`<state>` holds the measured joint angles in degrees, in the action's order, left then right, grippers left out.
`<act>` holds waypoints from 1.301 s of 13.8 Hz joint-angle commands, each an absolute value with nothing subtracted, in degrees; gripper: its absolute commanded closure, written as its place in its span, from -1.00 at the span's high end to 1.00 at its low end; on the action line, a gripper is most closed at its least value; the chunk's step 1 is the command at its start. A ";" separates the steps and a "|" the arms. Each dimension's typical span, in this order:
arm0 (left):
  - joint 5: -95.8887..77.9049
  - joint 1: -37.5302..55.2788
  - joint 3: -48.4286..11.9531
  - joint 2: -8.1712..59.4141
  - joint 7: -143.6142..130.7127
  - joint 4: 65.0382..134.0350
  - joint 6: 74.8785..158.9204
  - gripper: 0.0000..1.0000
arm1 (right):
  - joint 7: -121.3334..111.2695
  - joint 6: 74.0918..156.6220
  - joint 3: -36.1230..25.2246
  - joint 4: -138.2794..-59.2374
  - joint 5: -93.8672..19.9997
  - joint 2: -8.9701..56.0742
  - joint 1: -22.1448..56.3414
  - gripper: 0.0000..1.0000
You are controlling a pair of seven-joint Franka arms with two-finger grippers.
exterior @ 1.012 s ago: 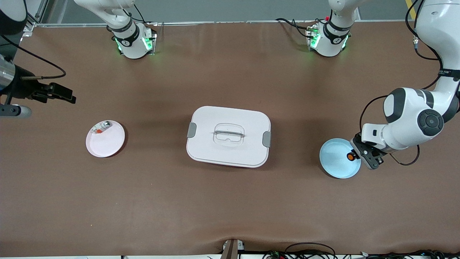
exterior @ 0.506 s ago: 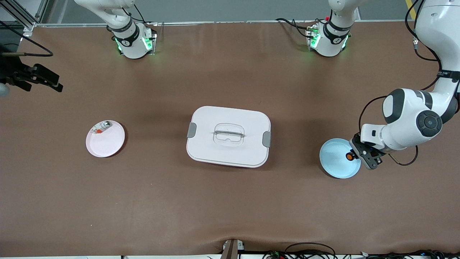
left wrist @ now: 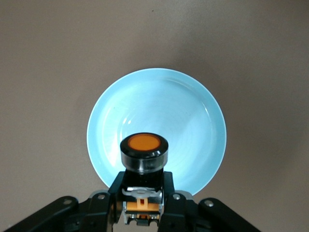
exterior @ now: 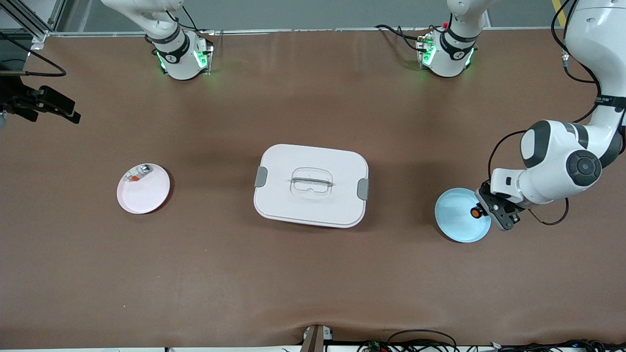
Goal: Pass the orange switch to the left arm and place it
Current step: 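Lower the switch with the left gripper onto the blue plate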
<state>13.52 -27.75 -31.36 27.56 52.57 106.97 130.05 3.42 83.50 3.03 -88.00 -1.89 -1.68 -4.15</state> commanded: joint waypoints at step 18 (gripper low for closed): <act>36.21 -26.28 -31.90 38.41 53.44 107.84 143.70 -1.00 | 3.34 84.11 3.87 -84.64 0.00 1.14 -5.18 1.00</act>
<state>34.84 -25.70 -31.57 38.72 52.82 107.45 142.65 3.42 84.65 3.14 -86.13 -1.12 0.46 -4.42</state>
